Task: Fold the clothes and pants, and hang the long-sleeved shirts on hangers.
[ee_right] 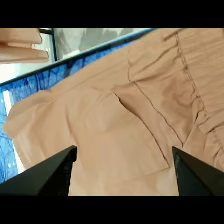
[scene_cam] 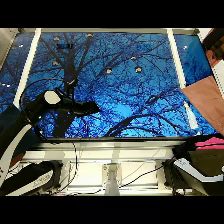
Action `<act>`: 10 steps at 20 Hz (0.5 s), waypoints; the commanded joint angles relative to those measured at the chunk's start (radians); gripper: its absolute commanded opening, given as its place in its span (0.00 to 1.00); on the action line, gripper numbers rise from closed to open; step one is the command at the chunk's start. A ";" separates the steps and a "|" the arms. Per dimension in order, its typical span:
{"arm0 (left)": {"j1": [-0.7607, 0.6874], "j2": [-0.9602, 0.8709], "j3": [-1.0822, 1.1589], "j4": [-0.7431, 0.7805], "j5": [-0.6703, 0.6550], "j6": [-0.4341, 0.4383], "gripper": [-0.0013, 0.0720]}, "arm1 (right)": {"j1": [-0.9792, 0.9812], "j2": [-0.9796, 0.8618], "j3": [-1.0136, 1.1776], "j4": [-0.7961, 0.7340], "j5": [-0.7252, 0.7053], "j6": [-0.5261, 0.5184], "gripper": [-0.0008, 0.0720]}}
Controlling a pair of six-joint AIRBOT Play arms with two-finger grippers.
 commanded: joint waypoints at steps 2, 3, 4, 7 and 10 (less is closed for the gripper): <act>0.001 0.000 0.000 0.000 0.000 0.000 0.90 | 0.001 0.036 0.008 0.023 -0.020 -0.158 0.96; 0.001 0.000 0.000 0.000 0.000 0.000 0.90 | 0.001 0.058 0.026 0.025 -0.053 -0.237 0.95; 0.001 0.000 0.000 0.000 0.000 0.000 0.90 | 0.001 0.083 0.055 0.028 -0.080 -0.317 0.90; 0.001 0.000 0.000 0.000 0.000 0.000 0.90 | 0.030 0.166 0.162 0.039 -0.132 -0.469 0.84; 0.001 0.000 0.000 0.000 0.000 0.000 0.90 | 0.140 0.233 0.254 0.038 -0.199 -0.512 0.48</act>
